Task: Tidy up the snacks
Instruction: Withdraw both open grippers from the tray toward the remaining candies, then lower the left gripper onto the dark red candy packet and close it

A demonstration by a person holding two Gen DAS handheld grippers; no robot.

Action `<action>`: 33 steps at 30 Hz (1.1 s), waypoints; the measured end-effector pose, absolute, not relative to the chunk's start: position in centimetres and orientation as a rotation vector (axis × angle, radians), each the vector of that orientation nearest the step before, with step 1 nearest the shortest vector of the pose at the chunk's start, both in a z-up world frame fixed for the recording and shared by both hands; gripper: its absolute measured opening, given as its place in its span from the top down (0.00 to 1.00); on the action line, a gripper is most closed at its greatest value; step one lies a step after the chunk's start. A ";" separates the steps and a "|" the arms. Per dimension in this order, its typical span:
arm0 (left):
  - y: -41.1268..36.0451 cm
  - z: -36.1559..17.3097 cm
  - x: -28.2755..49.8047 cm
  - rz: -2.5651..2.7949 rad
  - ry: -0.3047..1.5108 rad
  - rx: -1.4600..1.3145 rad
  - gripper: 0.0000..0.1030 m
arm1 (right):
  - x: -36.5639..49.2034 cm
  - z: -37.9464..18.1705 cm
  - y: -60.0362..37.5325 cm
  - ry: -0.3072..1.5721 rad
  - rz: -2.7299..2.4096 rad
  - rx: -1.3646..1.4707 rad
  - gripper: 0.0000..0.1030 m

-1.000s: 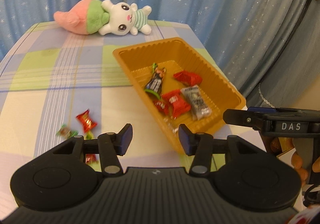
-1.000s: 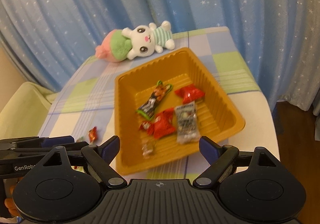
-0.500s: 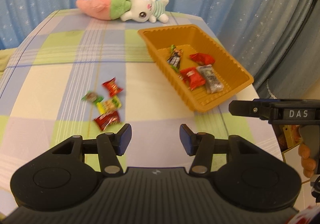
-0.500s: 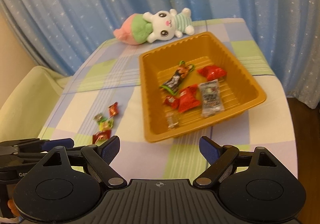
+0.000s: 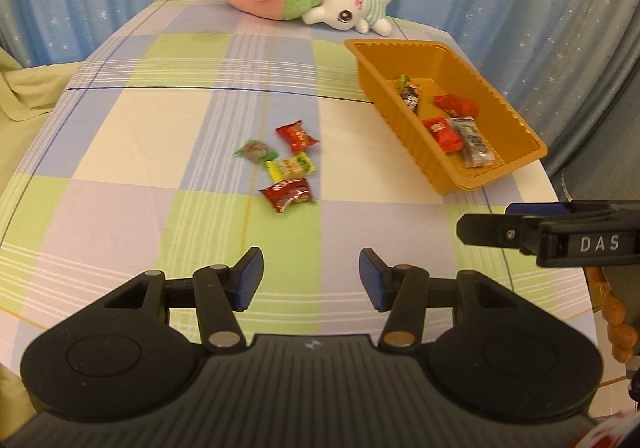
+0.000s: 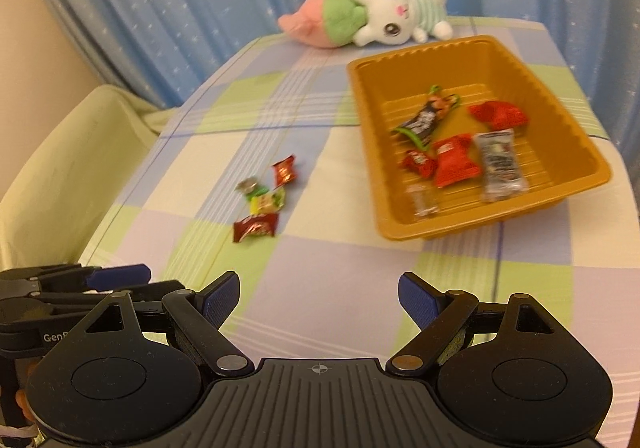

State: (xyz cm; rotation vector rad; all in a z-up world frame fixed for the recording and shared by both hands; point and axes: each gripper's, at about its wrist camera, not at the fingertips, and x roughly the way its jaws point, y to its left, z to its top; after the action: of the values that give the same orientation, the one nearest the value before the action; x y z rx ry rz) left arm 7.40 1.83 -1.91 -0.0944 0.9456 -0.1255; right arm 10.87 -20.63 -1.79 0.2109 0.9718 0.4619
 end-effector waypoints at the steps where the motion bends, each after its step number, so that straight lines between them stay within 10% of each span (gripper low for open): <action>1: 2.1 -1.9 7.3 -0.121 0.944 -0.094 0.52 | 10.9 -1.9 -20.2 0.974 0.469 0.204 0.16; 33: 6.9 -4.2 10.6 -0.152 0.976 -0.053 0.52 | 13.4 -4.1 -13.4 1.044 0.438 0.162 0.16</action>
State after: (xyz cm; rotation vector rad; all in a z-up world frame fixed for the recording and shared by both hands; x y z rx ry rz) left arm 10.57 6.87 -4.17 -0.0525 0.9760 -0.1525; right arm 13.43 -13.42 -4.12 0.1619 1.0437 0.4382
